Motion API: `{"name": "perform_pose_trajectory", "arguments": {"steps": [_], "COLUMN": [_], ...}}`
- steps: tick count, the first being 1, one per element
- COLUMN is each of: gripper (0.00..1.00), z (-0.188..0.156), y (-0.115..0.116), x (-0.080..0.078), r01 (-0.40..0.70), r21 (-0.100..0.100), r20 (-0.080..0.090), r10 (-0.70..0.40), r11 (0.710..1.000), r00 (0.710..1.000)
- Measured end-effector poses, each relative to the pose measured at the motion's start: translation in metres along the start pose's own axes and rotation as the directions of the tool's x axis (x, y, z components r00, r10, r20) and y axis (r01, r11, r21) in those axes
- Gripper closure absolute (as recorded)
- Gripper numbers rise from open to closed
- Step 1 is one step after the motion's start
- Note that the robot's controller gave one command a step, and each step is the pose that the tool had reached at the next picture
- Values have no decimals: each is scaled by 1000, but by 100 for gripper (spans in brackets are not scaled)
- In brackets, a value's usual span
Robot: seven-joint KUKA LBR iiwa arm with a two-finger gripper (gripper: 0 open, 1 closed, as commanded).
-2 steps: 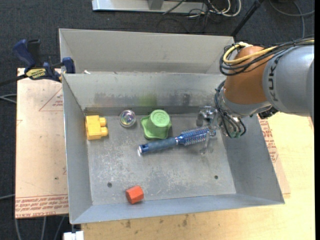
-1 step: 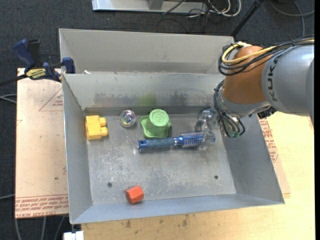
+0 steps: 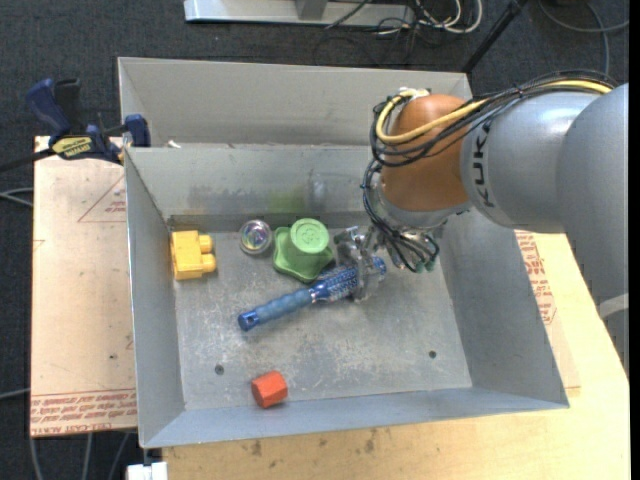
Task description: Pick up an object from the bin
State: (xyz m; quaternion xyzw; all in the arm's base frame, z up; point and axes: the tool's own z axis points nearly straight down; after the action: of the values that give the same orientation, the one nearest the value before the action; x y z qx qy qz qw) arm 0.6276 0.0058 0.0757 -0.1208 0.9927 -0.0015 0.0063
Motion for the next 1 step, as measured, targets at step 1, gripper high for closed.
{"name": "perform_pose_trajectory", "arguments": {"steps": [1], "gripper": [100], "z": [-104], "y": [28], "x": [-11], "r01": [-16], "r21": [-4], "r20": [-3], "r10": [16], "r11": [1000], "r00": [1000]}}
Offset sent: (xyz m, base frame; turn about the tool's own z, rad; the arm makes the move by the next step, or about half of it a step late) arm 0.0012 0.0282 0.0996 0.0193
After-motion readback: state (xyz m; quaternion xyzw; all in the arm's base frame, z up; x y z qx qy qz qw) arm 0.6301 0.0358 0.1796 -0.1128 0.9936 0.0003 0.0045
